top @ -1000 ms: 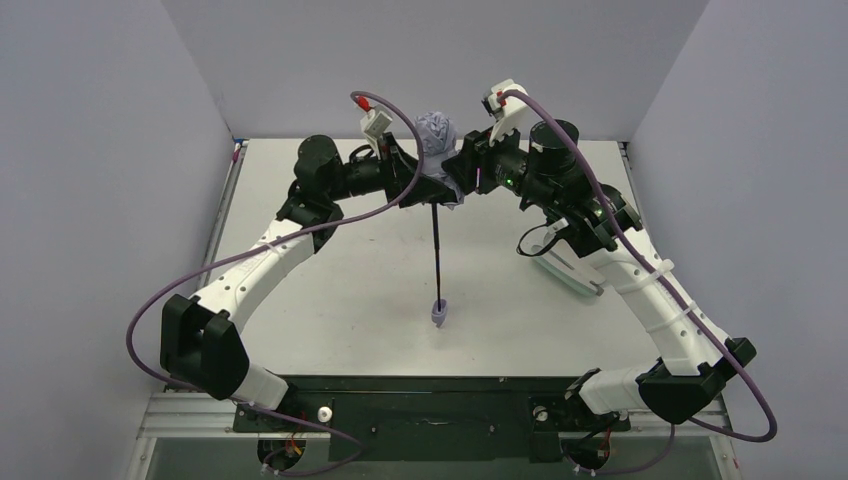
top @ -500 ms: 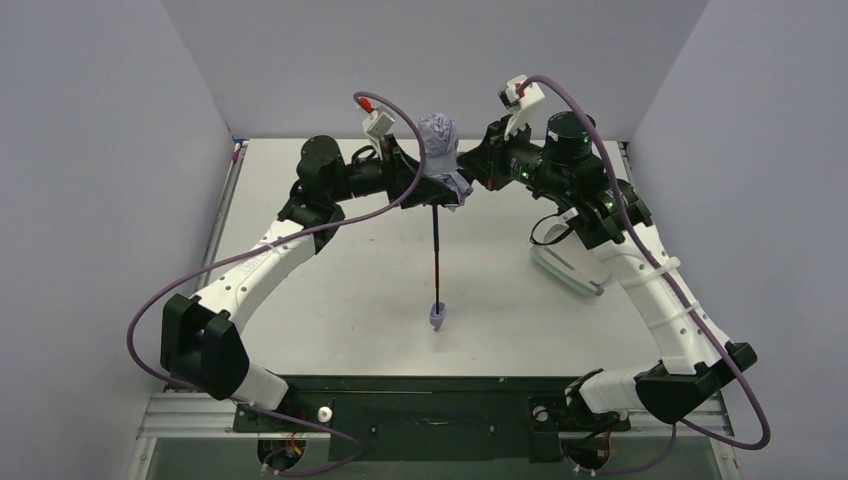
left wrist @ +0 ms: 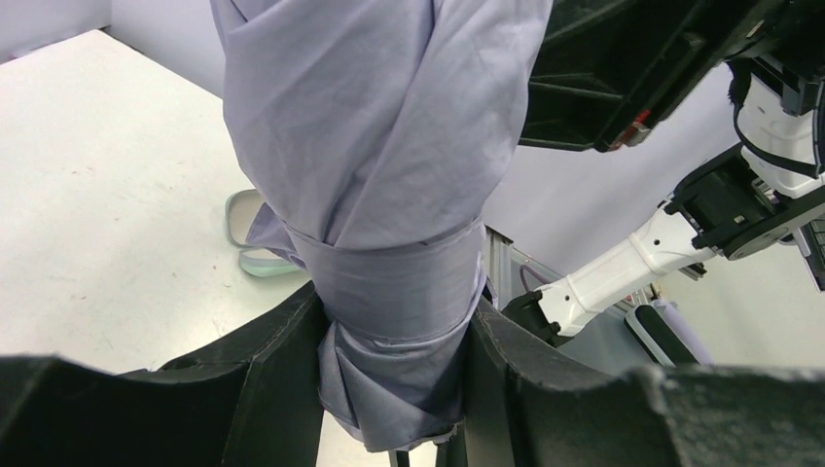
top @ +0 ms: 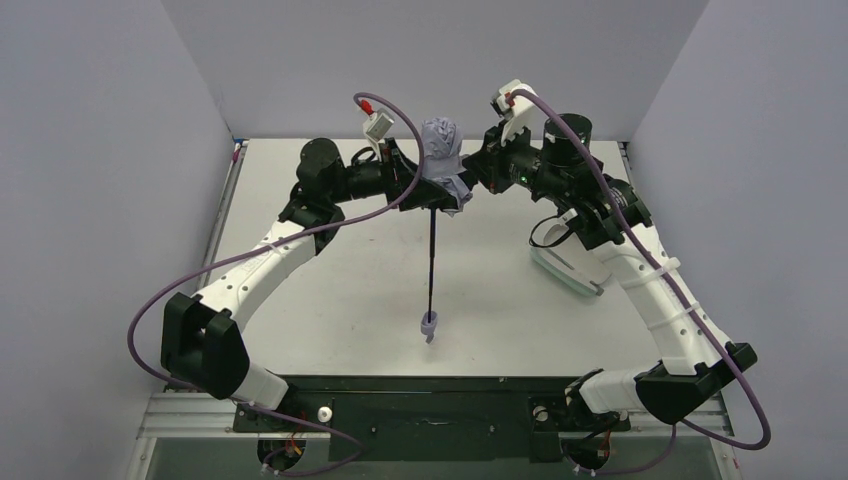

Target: Open the umbrella

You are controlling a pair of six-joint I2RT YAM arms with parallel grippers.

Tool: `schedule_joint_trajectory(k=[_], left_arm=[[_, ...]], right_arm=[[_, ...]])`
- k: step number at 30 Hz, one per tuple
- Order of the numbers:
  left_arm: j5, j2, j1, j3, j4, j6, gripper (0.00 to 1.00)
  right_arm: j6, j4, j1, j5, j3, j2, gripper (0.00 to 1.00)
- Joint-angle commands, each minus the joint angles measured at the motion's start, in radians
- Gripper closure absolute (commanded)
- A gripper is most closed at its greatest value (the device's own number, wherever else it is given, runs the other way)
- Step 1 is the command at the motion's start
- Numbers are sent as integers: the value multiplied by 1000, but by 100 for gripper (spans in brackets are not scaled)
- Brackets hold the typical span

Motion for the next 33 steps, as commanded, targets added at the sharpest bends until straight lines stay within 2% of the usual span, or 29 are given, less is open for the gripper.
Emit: schedule_joint_trajectory(k=[1,10,15,16,17,18,19,21,29,33], left_arm=[[109,-45,-1,29,214,-46,100],[127,-48,-2,26,236,-60,100],[85,-53,14,17,215,-53,100],[76,-52,22,16,202,-48,100],[56,-53,26,16,193,-41,100],[46,-54,31,16,174,-26,100],[30,-54,33,15,167,-19,100],[11,-54,36,16,136,5,100],[-50,-47,50,14,139,-5,100],[-110,-30,75,15,202,-113,100]], right_arm=[[-90,-52,-21,187,-9,-10,100],[-106,-48,-30,180,-18,-5,100],[-77,-28,-57,102,-12,-10,100],[-73,-26,-69,82,-7,-11,97],[-50,-21,-75,74,-7,-13,87],[-42,-14,-88,60,-9,-22,82],[-26,-3,-93,54,-11,-26,68],[-11,14,-111,43,-19,-45,59],[16,17,-141,-4,-48,-78,42],[40,21,-141,-77,-107,-103,28]])
